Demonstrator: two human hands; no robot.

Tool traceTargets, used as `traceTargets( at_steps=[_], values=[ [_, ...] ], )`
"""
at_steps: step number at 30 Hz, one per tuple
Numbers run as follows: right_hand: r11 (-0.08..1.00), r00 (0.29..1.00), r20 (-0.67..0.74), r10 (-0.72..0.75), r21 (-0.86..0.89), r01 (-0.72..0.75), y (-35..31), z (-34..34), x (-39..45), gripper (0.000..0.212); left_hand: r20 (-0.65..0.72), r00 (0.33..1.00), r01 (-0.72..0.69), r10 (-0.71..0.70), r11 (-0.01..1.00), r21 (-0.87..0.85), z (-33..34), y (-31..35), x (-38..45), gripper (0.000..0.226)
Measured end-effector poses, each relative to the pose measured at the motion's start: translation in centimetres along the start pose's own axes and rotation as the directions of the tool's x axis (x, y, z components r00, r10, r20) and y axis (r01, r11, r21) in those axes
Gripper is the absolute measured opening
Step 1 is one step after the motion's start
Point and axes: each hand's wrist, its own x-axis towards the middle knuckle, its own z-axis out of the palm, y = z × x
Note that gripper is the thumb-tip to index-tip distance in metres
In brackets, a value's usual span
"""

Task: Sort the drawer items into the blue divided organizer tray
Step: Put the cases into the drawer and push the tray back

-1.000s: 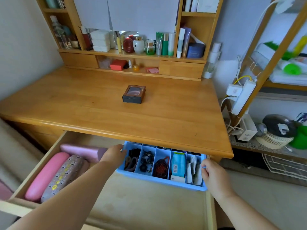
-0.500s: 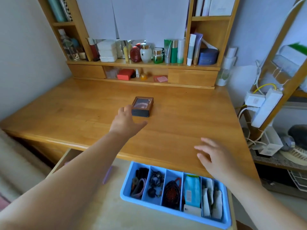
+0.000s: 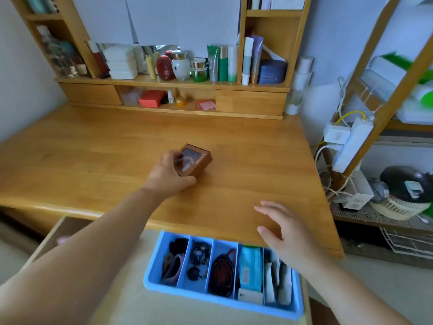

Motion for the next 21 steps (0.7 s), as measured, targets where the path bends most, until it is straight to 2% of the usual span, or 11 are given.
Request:
traceTargets(
  at_steps=[2, 3, 5, 7, 10, 12, 14, 18, 21],
  values=[
    [0.997, 0.998, -0.011, -0.068, 0.031, 0.068, -1.0, -0.1, -2.7, 0.052, 0.144, 0.978, -0.131, 0.154, 0.978, -0.162, -1.0, 0.4, -6.2, 0.078],
    [0.994, 0.996, -0.008, -0.091, 0.052, 0.091, -1.6, 0.1, -4.3, 0.057, 0.230, 0.946, -0.189, 0.230, 0.964, -0.187, -1.4, 0.5, -9.5, 0.079],
    [0.986, 0.993, 0.021, -0.115, 0.127, 0.112, -2.4, 0.7, -7.7, 0.067, 0.398, 0.859, -0.296, 0.321, 0.947, -0.124, -1.7, 0.2, -15.6, 0.083],
    [0.977, 0.985, 0.093, -0.148, 0.166, 0.131, -2.4, 1.6, -11.1, 0.071, 0.535, 0.769, -0.400, 0.350, 0.916, -0.026, -0.9, -0.5, -20.3, 0.085],
    [0.989, 0.932, 0.330, -0.147, 0.064, 0.133, -1.7, 3.5, -14.8, 0.056, 0.685, 0.672, -0.431, 0.283, 0.901, 0.051, 2.2, -2.1, -24.3, 0.087],
    [0.994, 0.892, 0.447, -0.074, -0.034, 0.099, -1.1, 5.2, -16.1, 0.055, 0.744, 0.642, -0.416, 0.182, 0.899, 0.139, 4.7, -3.2, -25.1, 0.094],
    [0.993, 0.871, 0.491, 0.006, -0.108, 0.054, -0.7, 6.6, -16.6, 0.055, 0.768, 0.631, -0.405, 0.111, 0.891, 0.204, 6.8, -4.1, -25.2, 0.101],
    [0.982, 0.874, 0.483, 0.043, -0.183, 0.053, -0.3, 8.0, -16.9, 0.044, 0.772, 0.624, -0.492, 0.122, 0.828, 0.268, 9.0, -5.0, -24.4, 0.105],
    [0.982, 0.876, 0.479, 0.066, -0.188, 0.028, -0.3, 8.4, -17.0, 0.039, 0.772, 0.624, -0.476, 0.117, 0.841, 0.257, 9.8, -5.4, -24.2, 0.103]
  ],
)
